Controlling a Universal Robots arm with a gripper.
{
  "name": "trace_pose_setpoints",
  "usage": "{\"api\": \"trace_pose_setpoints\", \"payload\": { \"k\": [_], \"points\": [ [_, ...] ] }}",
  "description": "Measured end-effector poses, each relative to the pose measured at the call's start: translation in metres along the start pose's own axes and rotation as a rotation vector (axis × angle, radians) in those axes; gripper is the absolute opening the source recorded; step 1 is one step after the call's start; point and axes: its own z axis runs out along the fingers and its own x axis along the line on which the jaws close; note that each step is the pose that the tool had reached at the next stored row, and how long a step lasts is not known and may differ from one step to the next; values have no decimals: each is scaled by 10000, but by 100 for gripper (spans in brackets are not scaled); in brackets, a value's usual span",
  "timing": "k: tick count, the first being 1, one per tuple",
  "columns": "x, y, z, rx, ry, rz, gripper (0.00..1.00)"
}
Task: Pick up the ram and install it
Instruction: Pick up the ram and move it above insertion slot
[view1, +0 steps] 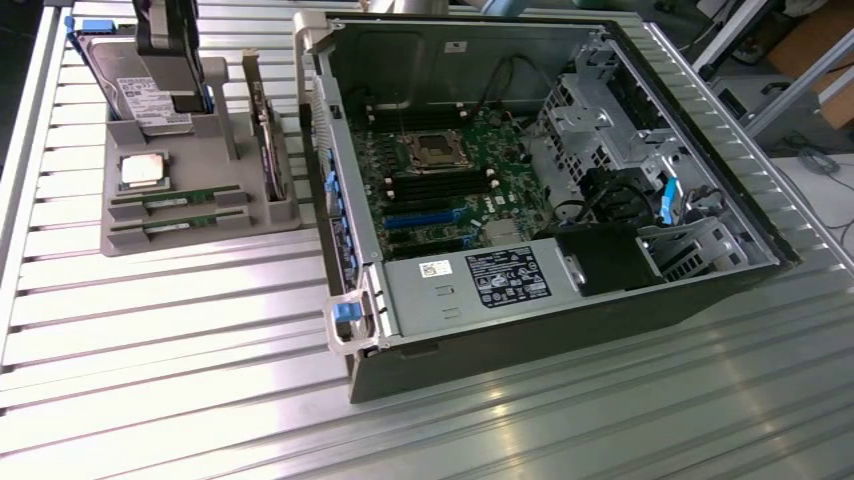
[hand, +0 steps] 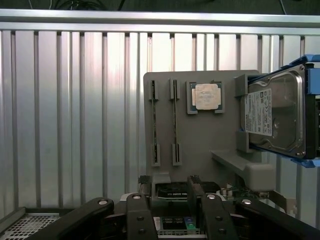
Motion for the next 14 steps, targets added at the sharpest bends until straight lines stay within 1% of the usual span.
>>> {"api": "trace_pose_setpoints", "payload": {
  "k": [14],
  "points": [
    [1, -1, 23, 0, 0, 0, 42]
  ]
}}
